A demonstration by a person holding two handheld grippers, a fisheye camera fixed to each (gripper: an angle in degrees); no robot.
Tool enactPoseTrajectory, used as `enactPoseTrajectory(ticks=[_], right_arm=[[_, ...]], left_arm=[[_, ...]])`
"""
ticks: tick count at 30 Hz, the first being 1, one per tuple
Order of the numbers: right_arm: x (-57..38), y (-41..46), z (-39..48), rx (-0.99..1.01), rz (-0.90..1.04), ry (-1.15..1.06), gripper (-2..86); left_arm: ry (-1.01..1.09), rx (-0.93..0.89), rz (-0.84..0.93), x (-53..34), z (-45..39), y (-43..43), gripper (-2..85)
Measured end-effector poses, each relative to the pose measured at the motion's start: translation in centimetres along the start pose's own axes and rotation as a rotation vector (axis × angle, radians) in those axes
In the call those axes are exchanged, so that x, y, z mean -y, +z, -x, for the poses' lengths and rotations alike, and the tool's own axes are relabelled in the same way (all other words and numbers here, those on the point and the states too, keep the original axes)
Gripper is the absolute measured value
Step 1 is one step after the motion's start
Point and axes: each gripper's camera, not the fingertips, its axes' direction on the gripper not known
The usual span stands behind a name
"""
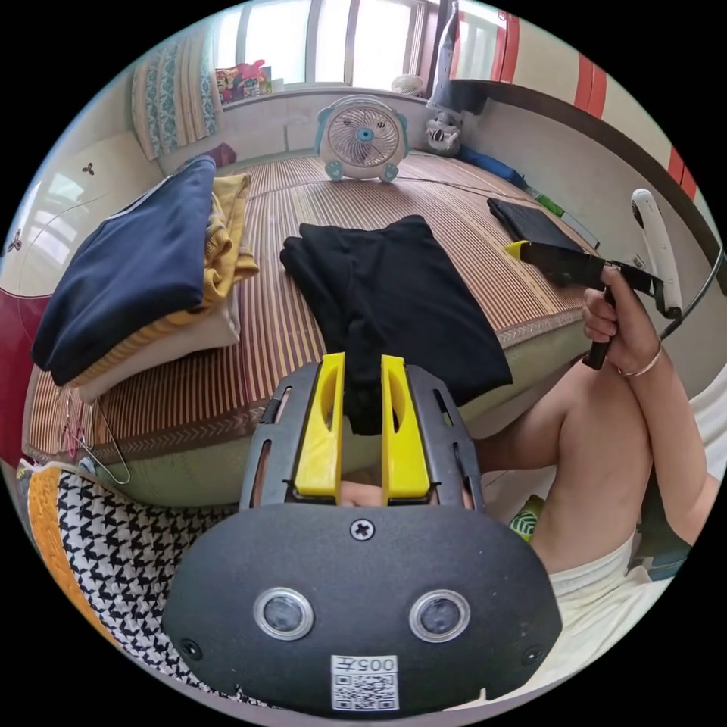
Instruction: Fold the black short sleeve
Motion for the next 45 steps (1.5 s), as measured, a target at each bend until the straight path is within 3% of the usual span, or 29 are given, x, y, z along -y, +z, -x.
enactPoseTrajectory(ticks=[8,14,22,26,29,34,40,45], right_arm=[[-3.9,-2.8,0.7,0.198,-0.083,-0.073,8.4],[-6.5,-3.6,2.9,0.199,-0.111,-0.174,9.4],[-8.1,-1.5,6.3,0.186,-0.014,-0.313,14.6],[-8.9,1.0,8.6,0.084,0.073,-0.400,15.8],[-8.6,2.8,8.2,-0.020,0.147,-0.322,15.3],[-7.8,2.6,5.6,0.015,0.128,-0.158,10.1],[-8.1,3.3,4.4,-0.001,0.173,-0.100,5.1],[-7.8,4.3,4.3,0.007,0.212,-0.126,-0.1]], left_arm=[[0.007,0.005,0.148,0.8,0.4,2.1,9.3],[0.010,-0.054,0.198,1.4,0.7,2.2,4.7],[0.071,-0.042,0.086,3.9,-1.1,-3.7,2.4],[0.076,-0.057,0.035,5.3,-2.1,-6.3,1.9],[0.086,-0.041,0.014,6.0,-2.7,-7.7,1.7],[0.078,-0.054,-0.014,5.6,-2.2,-9.3,1.5],[0.062,-0.092,0.023,3.8,-2.1,-8.2,1.7],[0.047,-0.021,0.113,2.0,-2.6,-4.6,2.4]])
